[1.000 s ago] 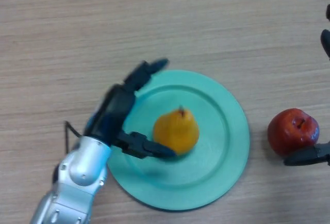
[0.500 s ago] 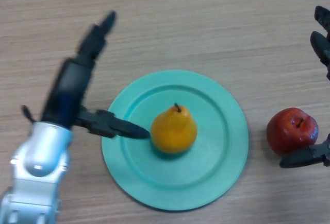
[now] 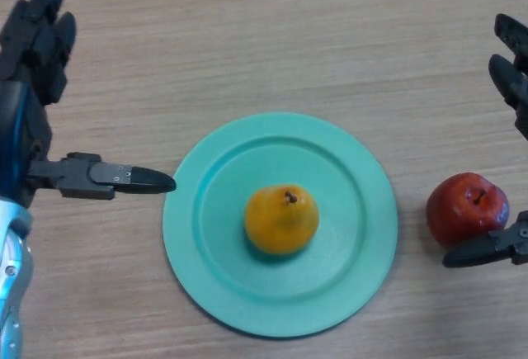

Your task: Pick up the yellow pear and place it on the plate

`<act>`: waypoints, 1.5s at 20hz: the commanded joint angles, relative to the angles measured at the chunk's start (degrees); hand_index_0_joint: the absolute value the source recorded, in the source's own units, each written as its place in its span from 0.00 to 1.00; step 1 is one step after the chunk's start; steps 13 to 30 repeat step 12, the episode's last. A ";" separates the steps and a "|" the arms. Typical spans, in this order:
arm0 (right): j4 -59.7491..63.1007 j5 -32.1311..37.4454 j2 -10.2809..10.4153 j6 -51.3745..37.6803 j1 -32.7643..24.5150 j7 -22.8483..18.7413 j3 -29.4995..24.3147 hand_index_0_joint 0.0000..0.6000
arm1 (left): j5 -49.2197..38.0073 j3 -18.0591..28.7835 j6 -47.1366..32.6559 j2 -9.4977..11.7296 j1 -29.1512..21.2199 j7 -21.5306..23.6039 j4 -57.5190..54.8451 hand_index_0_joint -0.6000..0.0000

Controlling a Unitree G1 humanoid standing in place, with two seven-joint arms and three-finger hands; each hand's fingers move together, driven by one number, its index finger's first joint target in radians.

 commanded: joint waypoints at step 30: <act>0.77 1.78 -2.50 -10.61 -4.12 -1.92 0.42 0.00 | 0.54 3.49 -5.34 2.41 -1.03 1.27 -5.73 1.00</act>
